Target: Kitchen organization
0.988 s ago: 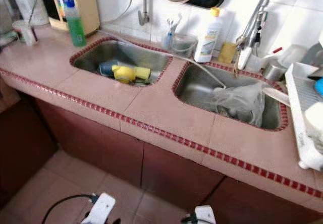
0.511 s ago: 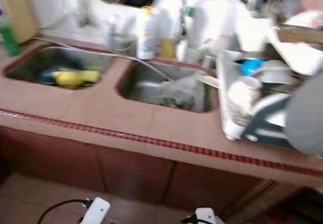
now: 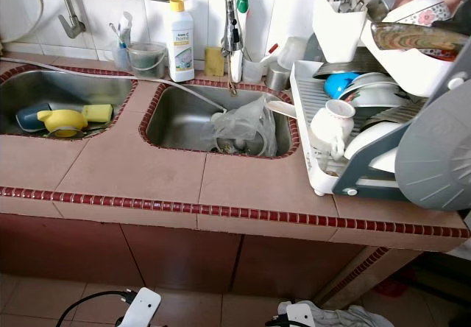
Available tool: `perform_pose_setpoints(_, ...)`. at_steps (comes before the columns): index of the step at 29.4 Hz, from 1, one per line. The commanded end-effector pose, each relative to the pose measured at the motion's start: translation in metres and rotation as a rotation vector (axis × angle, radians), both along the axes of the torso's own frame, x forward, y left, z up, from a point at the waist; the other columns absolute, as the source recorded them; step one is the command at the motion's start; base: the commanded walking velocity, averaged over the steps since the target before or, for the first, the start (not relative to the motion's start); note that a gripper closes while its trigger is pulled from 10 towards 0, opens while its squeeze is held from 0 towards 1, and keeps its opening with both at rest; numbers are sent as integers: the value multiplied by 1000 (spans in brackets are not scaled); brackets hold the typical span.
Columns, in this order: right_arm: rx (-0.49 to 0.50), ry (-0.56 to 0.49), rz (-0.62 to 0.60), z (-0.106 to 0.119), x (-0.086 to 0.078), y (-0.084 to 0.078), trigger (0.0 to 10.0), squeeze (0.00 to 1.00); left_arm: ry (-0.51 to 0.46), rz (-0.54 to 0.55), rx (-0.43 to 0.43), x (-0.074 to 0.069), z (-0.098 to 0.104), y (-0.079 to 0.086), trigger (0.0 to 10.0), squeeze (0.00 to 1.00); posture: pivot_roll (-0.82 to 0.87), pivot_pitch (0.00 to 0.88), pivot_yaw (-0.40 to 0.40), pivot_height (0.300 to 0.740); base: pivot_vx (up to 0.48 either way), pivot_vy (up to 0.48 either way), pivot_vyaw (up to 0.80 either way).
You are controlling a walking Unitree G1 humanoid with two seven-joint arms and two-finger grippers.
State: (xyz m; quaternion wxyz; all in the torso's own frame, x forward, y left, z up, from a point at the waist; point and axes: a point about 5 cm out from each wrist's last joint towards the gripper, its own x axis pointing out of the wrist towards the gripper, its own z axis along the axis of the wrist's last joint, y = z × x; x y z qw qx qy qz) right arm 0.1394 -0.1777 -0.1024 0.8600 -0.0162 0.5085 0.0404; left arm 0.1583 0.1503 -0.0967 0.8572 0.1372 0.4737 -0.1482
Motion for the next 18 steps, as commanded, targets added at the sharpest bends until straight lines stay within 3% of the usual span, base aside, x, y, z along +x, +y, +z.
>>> perform_pose_setpoints(1, -7, 5, 3, 0, 1, -3, 10000, 0, 19, -3, 15, -5, -2, 3, 10000, 0, 72, 0, -71, 740, 0, 0, -594)
perform_pose_setpoints(6, -12, 4, 8, 1, 2, -4, 10000, 0, 35, 27, 14, -8, -3, 10, 10000, 0, 74, 0, -70, 740, 0, 0, -594)
perform_pose_setpoints(9, -15, 5, 10, 1, 2, -4, 10000, 0, 38, 31, 21, -9, -3, 12, 10000, 0, 74, 0, -70, 740, 0, 480, -594)
perform_pose_setpoints(14, -22, 1, 22, 2, 4, -5, 10000, 0, 40, 12, 35, -10, -4, 12, 10000, 0, 77, 0, -69, 740, 0, 0, -575)
perform_pose_setpoints(18, -27, -3, 29, 2, 4, -6, 10000, 0, 48, 0, 43, -11, -4, 12, 10000, 0, 80, 0, -68, 731, 0, 0, -102)
